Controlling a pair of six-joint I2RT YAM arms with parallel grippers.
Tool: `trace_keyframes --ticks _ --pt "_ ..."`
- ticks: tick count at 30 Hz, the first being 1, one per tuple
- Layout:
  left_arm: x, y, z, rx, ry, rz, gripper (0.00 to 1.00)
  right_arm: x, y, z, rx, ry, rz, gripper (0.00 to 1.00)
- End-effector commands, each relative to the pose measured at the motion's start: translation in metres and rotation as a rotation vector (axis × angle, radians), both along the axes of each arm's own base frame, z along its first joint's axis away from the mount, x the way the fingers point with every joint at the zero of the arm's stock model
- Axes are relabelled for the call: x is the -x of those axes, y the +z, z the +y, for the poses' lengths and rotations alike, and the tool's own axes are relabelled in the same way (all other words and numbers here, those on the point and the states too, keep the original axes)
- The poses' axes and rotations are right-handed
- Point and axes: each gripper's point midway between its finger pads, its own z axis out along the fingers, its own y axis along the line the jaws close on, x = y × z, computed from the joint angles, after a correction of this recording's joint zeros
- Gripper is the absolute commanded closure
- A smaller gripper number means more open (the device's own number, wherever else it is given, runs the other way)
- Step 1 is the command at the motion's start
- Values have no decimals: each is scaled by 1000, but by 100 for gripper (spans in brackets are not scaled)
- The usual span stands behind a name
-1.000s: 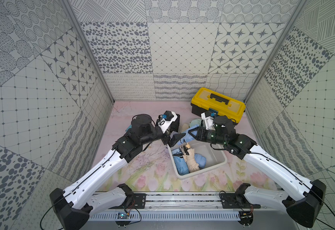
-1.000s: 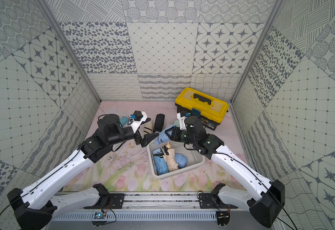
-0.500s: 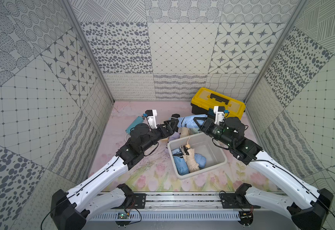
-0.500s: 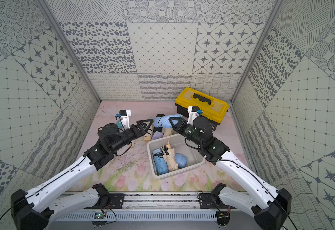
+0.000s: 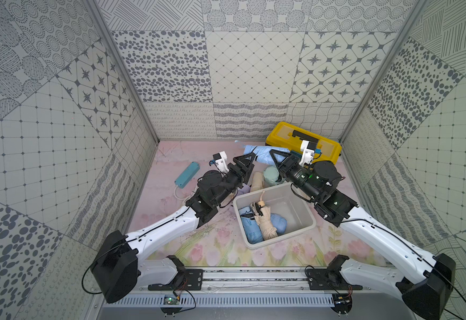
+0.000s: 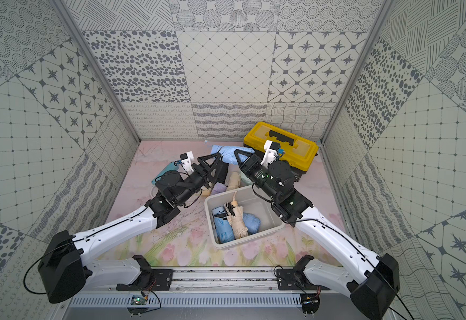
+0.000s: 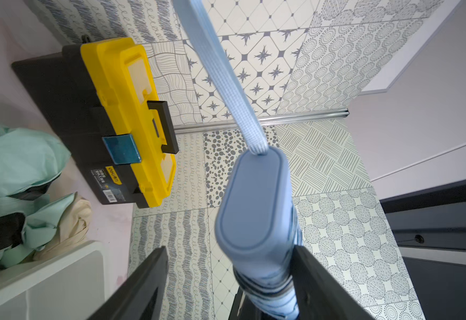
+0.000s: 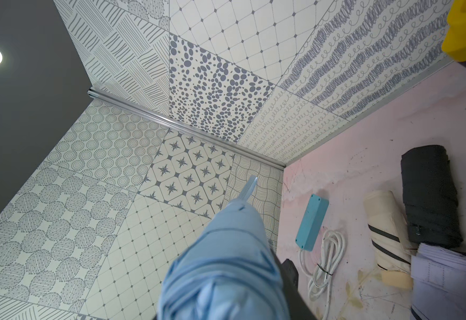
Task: Put the umbrella into the storage box
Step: Pick up the umbrella from the center of the board.
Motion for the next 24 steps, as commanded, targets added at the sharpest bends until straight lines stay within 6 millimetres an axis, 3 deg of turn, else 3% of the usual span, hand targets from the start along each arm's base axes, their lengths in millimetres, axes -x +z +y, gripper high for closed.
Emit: trace_keyframes --ticks 1,6,15,18,21,24 --pt "5 68 5 272 2 -160 33 12 45 -6 -144 6 -110 69" --pt "4 74 -2 306 9 -199 40 12 38 -8 -159 -2 -93 69" --pt "7 85 -12 316 -6 -250 68 15 27 -14 -140 -28 -71 67" --pt "7 83 -15 296 -8 -254 75 17 22 -15 -53 -36 -66 52" --pt "7 80 -18 267 -14 -254 77 19 10 -24 11 -69 -57 30" --pt "8 74 -22 207 -22 -258 78 24 -6 -35 110 -96 -60 22"
